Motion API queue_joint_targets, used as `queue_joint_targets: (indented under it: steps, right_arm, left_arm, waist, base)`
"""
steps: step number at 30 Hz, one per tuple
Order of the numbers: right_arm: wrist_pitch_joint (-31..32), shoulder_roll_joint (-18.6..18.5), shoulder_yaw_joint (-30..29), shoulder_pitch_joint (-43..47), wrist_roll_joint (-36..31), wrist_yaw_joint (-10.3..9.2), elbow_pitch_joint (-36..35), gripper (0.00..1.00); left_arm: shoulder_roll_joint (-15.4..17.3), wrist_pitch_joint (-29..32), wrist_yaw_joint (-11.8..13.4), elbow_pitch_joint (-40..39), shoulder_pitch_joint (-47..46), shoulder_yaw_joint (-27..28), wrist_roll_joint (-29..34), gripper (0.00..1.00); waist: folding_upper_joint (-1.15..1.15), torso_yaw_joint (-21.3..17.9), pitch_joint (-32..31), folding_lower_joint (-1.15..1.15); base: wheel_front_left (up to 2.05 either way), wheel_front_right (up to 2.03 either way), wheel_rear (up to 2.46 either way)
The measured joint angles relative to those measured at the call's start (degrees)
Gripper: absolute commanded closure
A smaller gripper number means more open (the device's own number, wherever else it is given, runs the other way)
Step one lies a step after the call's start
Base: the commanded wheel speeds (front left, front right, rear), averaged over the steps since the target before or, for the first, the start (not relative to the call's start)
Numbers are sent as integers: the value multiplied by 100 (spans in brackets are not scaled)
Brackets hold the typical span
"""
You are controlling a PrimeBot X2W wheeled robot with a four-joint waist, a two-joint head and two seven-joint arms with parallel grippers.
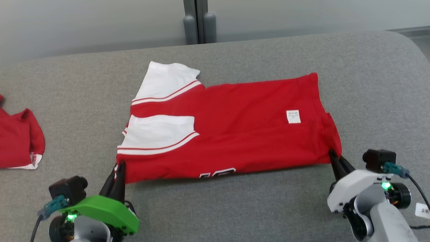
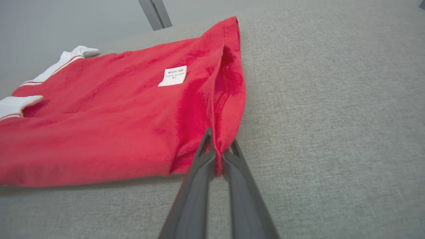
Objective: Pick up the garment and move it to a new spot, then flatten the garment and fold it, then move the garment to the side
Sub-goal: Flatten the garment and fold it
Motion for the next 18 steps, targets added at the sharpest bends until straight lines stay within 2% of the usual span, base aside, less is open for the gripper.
queue_joint_targets:
  steps: [8,12,13,14,15,16,17,18]
  right_arm:
    - [463,1,-177,1474,199,0,-1225,100]
    - [631,2,-300,1873,196,0,-1434,100]
    - [635,3,-330,1903,188,0,-1441,94]
    - [649,2,-352,1919,186,0,-1443,69]
    - [648,1,-368,1926,156,0,-1445,34]
    - [637,-1,-379,1930,98,0,-1457,0]
    - [622,-1,-385,1930,82,0,-1466,0]
    - [614,-1,-390,1930,83,0,-1475,0]
  left_arm:
    - [145,536,378,-951,1337,18,-185,100]
    - [115,632,467,-947,1655,-34,-250,100]
    - [81,626,474,-911,1664,-38,-271,100]
    - [56,625,479,-853,1668,-67,-277,97]
    - [48,625,479,-777,1667,-109,-268,67]
    - [47,624,478,-722,1666,-143,-243,17]
    - [47,624,478,-692,1665,-159,-233,0]
    - [44,623,478,-666,1660,-171,-218,0]
  waist:
    - [0,-24,-242,0]
    - [0,-28,-240,0]
    - [0,-29,-237,0]
    - [0,-30,-235,0]
    - [0,-33,-232,0]
    - [0,-37,-226,0]
    - [0,-43,-220,0]
    - [0,-50,-213,0]
  base:
    - [0,0,0]
    - [0,0,0]
    - [0,0,0]
    - [0,0,0]
    - [0,0,0]
    - [0,0,0]
    - [0,0,0]
    - [0,0,0]
